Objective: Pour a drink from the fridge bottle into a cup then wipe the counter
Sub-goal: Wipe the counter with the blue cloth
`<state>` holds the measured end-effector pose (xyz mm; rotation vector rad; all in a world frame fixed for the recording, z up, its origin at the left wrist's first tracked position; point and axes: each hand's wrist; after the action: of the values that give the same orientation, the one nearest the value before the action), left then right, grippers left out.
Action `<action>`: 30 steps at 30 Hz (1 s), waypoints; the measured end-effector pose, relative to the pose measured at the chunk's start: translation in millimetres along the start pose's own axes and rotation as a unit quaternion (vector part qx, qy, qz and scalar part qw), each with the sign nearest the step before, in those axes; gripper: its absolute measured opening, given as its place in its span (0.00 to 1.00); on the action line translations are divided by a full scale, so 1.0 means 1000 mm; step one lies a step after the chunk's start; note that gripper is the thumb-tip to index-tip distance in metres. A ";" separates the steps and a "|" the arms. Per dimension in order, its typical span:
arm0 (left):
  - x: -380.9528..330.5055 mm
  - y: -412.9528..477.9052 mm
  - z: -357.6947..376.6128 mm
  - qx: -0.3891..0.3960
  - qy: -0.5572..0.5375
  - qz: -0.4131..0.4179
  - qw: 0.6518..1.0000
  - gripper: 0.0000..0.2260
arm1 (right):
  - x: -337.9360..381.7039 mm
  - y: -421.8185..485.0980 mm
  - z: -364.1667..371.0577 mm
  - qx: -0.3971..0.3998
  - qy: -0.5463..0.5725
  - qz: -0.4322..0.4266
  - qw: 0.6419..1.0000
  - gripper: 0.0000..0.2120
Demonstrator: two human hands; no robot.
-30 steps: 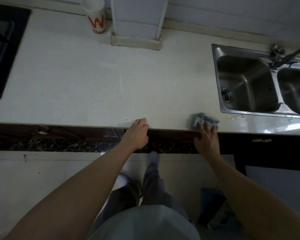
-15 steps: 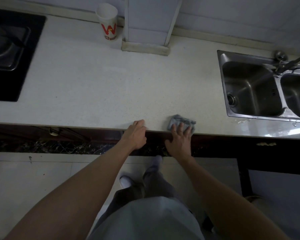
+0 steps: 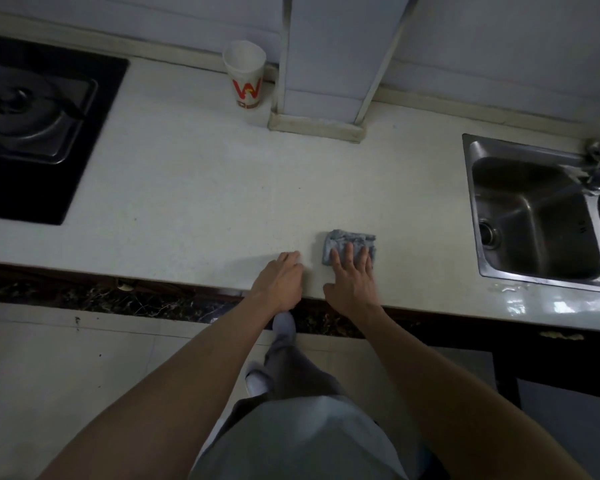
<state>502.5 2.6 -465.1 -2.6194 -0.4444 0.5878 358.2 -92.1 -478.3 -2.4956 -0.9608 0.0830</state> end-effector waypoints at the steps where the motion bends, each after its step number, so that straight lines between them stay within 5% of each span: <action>1: 0.002 0.006 -0.005 -0.005 0.006 0.000 1.000 0.18 | -0.003 0.013 -0.007 0.000 -0.004 -0.004 1.000 0.39; 10: 0.038 0.055 -0.042 -0.011 0.011 -0.061 0.998 0.22 | -0.036 0.149 -0.075 0.022 -0.014 -0.032 0.999 0.38; 19: 0.051 0.068 -0.054 -0.060 0.001 -0.066 0.996 0.23 | -0.040 0.234 -0.113 -0.036 -0.013 -0.026 0.999 0.35; 25: 0.052 0.069 -0.056 -0.028 0.025 -0.077 0.996 0.23 | 0.006 0.232 -0.112 -0.039 0.040 0.049 0.997 0.35; 30: 0.052 0.072 -0.063 0.027 0.028 -0.068 0.997 0.24 | 0.080 0.241 -0.108 -0.018 0.059 -0.029 0.998 0.36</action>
<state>592.2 -60.0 -463.5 -2.5241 -0.5749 0.4743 590.9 -239.6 -479.4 -2.4717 -0.9910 -0.0998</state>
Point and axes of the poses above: each hand's wrist, its own y-axis towards the middle knuckle, its own z-axis out of the palm, x = y × z, and after that the axes turned 3 degrees about -z, right-handed
